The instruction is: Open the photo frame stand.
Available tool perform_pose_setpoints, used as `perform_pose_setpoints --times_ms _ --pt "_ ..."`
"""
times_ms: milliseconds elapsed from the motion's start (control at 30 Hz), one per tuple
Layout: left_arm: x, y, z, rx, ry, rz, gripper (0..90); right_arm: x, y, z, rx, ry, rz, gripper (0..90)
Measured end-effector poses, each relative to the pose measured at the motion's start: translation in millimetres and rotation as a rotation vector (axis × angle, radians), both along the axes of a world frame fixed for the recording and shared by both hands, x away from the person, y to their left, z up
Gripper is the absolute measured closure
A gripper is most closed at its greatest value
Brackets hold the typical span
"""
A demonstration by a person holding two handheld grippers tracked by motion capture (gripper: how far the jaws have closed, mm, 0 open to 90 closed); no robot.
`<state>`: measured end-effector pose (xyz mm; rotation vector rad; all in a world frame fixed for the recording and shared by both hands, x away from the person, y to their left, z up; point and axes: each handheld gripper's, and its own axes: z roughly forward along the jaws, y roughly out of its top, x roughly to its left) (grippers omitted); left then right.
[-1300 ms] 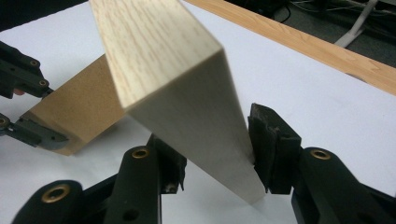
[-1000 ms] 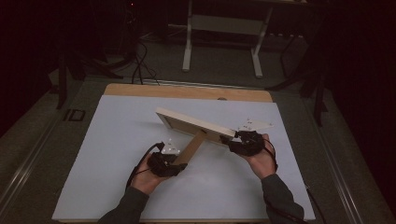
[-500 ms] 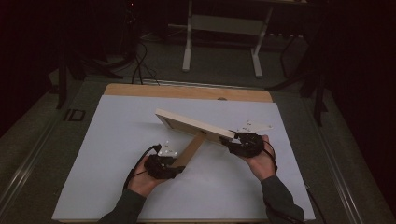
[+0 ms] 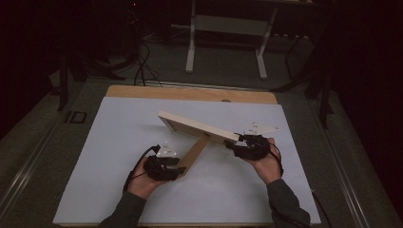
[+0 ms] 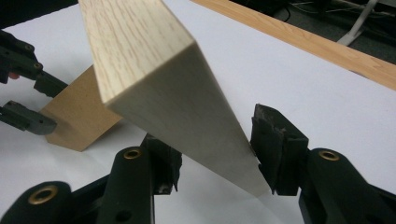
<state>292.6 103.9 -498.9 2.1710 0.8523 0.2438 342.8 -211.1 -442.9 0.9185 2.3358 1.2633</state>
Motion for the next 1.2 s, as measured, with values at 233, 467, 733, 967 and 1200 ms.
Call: perform_pose_setpoints --times_ms 233,467,733,967,1200 --pt "-1.4 1.9 4.7 -0.021 -0.011 0.001 54.7 0.2 -0.3 -1.2 -0.005 0.007 0.006 50.9" --pt "-2.3 6.0 12.4 -0.061 -0.018 0.018 53.7 1.3 0.4 -3.3 -0.01 0.012 0.009 49.5" --pt "-4.2 8.3 16.8 -0.055 -0.042 0.03 53.1 2.2 0.6 -5.7 -0.008 0.016 0.007 48.6" --pt "-4.1 13.6 19.9 -0.079 -0.057 0.048 52.9 2.0 -0.4 -6.7 -0.007 0.016 0.007 48.3" --pt "-4.5 18.7 23.4 -0.101 -0.085 0.071 52.8 1.8 -1.4 -7.6 -0.003 0.016 0.006 48.5"
